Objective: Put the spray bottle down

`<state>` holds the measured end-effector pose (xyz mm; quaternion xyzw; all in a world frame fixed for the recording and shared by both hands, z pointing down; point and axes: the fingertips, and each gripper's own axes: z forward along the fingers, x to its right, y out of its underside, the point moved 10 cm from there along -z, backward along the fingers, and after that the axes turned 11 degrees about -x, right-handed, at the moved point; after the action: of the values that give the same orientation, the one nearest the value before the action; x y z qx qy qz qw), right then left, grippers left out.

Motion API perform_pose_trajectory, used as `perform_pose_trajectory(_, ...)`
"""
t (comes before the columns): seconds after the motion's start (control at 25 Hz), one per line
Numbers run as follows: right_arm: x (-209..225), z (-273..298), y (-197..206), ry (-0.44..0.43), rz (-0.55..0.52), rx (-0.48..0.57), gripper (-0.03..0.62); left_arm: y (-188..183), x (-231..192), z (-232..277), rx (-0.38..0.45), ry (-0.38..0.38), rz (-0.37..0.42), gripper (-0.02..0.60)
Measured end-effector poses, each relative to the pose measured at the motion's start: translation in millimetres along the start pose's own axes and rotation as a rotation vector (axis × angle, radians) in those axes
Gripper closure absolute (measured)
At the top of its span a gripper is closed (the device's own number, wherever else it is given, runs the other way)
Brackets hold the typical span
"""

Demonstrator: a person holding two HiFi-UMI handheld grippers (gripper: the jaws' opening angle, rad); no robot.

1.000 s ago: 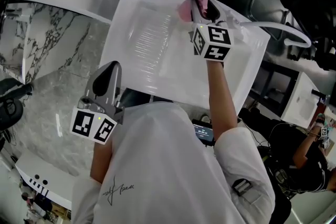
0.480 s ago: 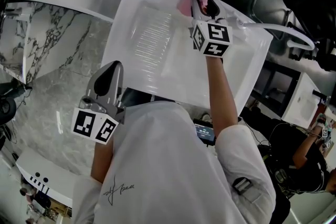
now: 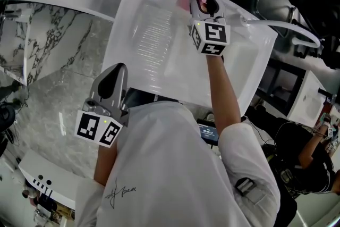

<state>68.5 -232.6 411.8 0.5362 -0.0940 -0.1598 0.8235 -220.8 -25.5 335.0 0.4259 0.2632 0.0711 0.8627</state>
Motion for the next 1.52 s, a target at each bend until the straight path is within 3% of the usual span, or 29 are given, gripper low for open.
perform_pose_trajectory(0.52,-12,0,10,0.089,-0.032,0.072,0.462,7,-1,-5,-0.009,0.01,-0.009,0.528)
perform_pose_trajectory(1.0,-7,0,11,-0.012,0.034,-0.026,0.401,10,8,-11,-0.012,-0.002,0.006,0.528)
perform_pose_trajectory(1.52,0,-13,15,0.002,0.042,-0.05,0.398,11,12,-10,0.003,0.009,0.008,0.528)
